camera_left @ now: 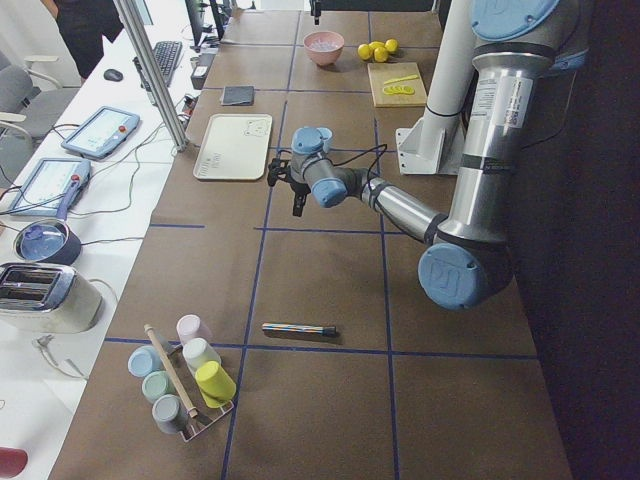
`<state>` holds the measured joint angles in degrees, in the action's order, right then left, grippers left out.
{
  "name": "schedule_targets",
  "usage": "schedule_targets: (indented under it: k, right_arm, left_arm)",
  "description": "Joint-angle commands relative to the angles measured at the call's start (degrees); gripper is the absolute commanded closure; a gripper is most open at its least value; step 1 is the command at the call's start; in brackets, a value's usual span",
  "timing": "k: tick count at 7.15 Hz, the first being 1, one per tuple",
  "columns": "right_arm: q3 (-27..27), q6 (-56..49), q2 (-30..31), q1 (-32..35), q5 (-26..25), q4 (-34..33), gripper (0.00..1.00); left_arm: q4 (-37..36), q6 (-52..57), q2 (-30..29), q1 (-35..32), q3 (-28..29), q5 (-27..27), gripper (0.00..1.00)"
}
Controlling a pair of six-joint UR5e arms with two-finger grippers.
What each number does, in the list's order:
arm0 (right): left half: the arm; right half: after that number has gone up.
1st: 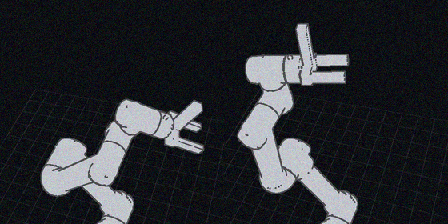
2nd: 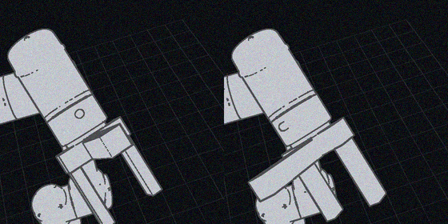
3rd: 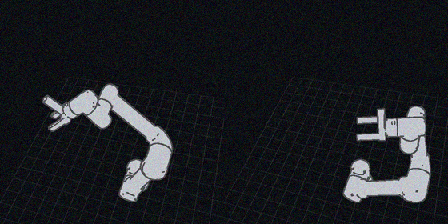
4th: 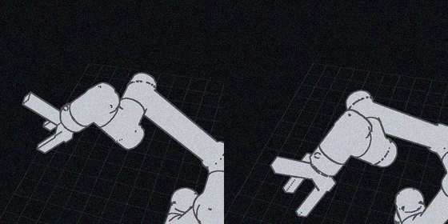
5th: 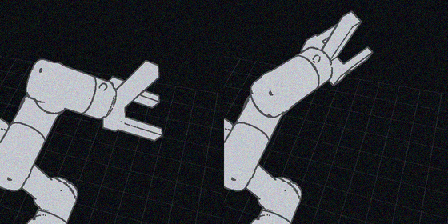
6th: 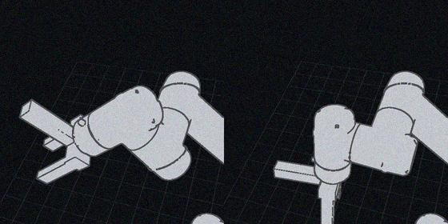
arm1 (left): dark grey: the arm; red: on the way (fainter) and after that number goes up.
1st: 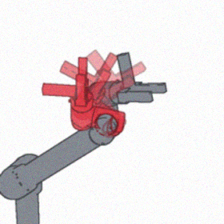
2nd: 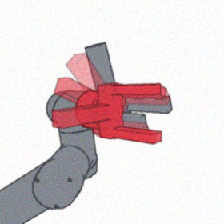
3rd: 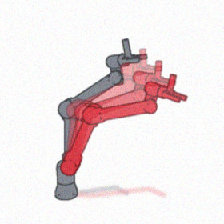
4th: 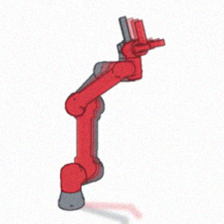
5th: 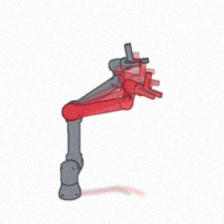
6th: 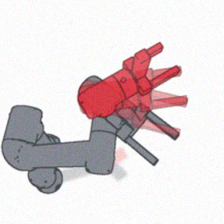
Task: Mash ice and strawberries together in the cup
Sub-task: 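Open the left gripper to drop the strawberry into the cup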
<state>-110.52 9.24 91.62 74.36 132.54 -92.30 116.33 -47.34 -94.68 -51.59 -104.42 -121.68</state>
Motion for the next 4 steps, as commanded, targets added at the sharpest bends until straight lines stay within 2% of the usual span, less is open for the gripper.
schedule_targets:
  k: [1, 3, 4]
  right_arm:
    - [0.0, 0.0, -0.1, 0.0, 0.0, -0.3, 0.0]
    - [0.0, 0.0, -0.4, 0.0, -0.1, -0.2, 0.0]
    - [0.0, 0.0, -0.3, 0.0, -0.1, -0.2, 0.0]
  left_arm:
    - [-0.1, 7.5, 5.0, -7.6, 4.8, -1.1, 0.17]
    - [0.6, 15.4, 5.1, -12.0, 12.4, -1.0, 0.17]
    - [0.6, 16.7, 5.1, -13.4, 14.0, -1.3, 0.16]
